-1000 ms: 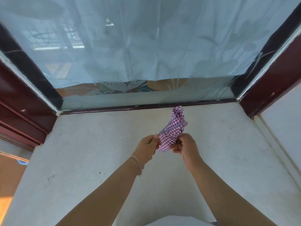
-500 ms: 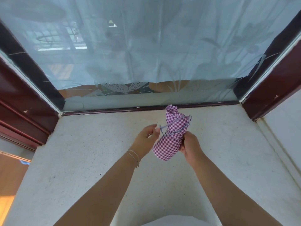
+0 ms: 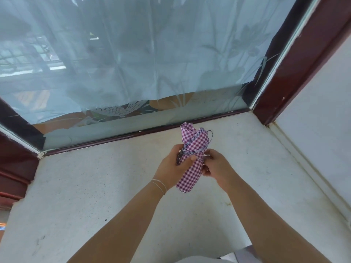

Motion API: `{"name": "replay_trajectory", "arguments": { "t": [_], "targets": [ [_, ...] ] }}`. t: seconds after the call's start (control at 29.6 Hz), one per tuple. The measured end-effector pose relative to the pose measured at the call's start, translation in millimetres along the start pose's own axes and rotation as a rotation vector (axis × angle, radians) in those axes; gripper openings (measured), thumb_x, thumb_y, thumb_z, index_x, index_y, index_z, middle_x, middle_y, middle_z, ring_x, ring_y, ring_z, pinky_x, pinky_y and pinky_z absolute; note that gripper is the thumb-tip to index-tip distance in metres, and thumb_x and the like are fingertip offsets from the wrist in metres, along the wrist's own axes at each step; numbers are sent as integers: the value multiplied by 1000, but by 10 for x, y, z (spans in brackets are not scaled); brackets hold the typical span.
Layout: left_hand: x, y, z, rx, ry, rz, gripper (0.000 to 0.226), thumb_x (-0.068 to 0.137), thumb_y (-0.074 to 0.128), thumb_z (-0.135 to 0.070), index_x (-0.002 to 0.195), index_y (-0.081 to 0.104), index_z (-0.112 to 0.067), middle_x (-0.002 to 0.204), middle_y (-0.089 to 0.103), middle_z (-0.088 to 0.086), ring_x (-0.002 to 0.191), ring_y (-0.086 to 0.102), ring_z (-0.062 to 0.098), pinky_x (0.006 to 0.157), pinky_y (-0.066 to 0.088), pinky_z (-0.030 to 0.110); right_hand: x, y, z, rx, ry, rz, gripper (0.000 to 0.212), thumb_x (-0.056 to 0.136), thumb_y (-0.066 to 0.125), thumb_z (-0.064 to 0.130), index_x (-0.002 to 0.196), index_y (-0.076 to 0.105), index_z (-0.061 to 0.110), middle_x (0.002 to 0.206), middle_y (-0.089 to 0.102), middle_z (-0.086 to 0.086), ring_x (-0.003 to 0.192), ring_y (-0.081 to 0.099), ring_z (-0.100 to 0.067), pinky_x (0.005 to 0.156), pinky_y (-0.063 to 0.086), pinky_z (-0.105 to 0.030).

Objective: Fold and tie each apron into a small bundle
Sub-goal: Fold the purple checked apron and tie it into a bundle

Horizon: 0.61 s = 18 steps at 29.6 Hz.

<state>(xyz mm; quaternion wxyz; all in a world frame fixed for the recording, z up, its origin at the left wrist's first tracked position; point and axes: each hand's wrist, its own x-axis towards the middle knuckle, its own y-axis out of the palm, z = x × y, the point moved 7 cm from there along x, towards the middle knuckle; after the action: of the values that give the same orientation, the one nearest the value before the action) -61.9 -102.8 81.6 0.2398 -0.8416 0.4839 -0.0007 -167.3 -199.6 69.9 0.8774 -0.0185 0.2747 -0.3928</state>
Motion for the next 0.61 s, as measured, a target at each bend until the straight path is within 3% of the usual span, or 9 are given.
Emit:
{"name": "replay_trajectory", "arguments": {
  "t": [0.1,0.2,0.34,0.51,0.61],
  "targets": [
    [32,211,-88,49,36,99,54,92,49,-50,138,35,-26,132,55,-3,96,54,11,80,48,24,-134,-321,67,13,-119,-244,39,104,31,35,124,52,10,114,64,-6,88,65,-20,80,55,-31],
    [24,415,-158,112,81,118,53,92,46,-51,137,35,-25,132,57,-2,101,60,17,86,53,30,-221,-499,50,47,-97,-264,48,98,39,47,123,56,10,113,65,-5,98,66,-25,83,58,-39],
    [-25,614,-174,281,58,46,51,95,42,-50,136,42,-20,132,57,-1,112,59,21,89,48,28,-274,-681,-82,4,-86,-317,35,97,52,36,114,61,6,106,69,-7,88,70,-25,77,60,-39],
    [115,710,-347,675,87,20,40,102,29,-42,118,56,-16,112,64,2,98,61,21,84,47,29,-214,-936,-185,-61,-108,-343,25,101,46,26,93,62,8,92,71,-7,74,70,-18,65,58,-28],
    [289,659,-379,569,84,-31,33,103,32,-27,102,60,-11,96,63,4,83,55,20,73,42,28,-64,-1134,-266,-78,-90,-210,27,102,43,23,90,62,9,86,70,-4,77,70,-17,76,58,-34]
  ]
}}
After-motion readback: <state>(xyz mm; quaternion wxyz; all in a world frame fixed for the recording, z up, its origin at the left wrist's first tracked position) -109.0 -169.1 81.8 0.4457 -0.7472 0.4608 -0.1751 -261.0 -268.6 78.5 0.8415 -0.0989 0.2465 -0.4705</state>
